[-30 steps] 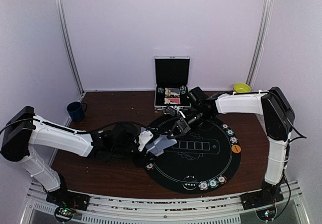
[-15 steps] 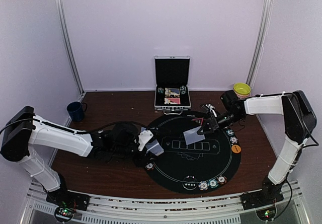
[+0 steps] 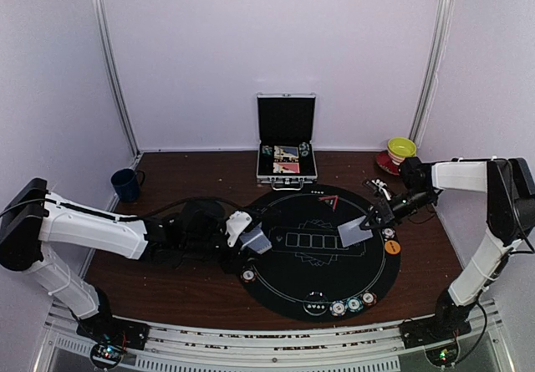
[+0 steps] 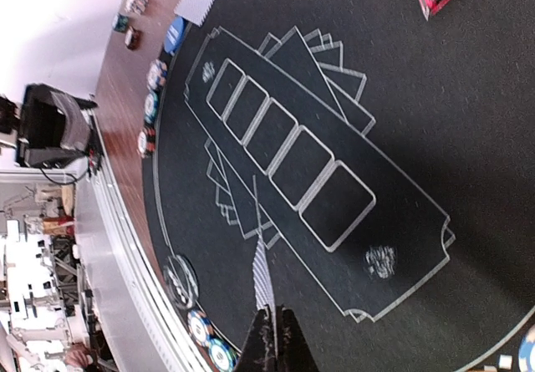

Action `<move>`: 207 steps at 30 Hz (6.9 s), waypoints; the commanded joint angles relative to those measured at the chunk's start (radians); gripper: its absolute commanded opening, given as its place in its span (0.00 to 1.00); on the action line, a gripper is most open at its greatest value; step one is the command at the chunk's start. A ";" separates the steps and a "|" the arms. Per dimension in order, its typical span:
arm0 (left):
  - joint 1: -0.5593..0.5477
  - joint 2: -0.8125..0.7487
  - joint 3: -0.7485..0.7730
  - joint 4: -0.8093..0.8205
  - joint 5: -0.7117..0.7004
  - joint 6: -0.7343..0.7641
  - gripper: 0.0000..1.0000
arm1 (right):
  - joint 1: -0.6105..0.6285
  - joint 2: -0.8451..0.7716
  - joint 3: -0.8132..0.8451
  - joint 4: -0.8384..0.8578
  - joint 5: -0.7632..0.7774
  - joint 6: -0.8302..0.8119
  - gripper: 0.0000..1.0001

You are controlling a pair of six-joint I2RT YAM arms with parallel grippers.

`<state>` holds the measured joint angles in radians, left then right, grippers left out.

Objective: Distribute texas hold em gaming equipment
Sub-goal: Distribute the poker card in the big blind area, then adjust the poker card in the big blind area, then pick up the poker card from the face-down deck piles.

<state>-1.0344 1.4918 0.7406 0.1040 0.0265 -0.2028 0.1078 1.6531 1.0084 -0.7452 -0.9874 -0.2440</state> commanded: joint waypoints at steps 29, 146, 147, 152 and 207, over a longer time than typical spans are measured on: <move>-0.005 -0.034 0.009 0.031 -0.036 0.002 0.52 | -0.152 0.142 0.096 -0.467 0.375 -0.587 0.05; -0.005 -0.015 0.020 0.014 -0.062 0.011 0.53 | 0.514 0.161 0.434 0.332 0.046 0.254 0.61; -0.005 -0.013 0.020 0.014 -0.061 0.010 0.53 | 0.525 0.179 0.436 0.367 0.038 0.275 0.61; -0.007 -0.016 0.019 0.017 -0.049 0.011 0.53 | 0.579 0.259 0.437 0.442 0.009 0.348 0.61; -0.006 0.018 0.028 0.016 -0.022 0.014 0.53 | 0.635 0.412 0.525 0.249 0.026 0.248 0.31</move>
<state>-1.0348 1.5089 0.7406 0.0494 -0.0101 -0.1997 0.7559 2.0888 1.5162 -0.4408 -1.0168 0.0433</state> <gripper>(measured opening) 0.529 0.327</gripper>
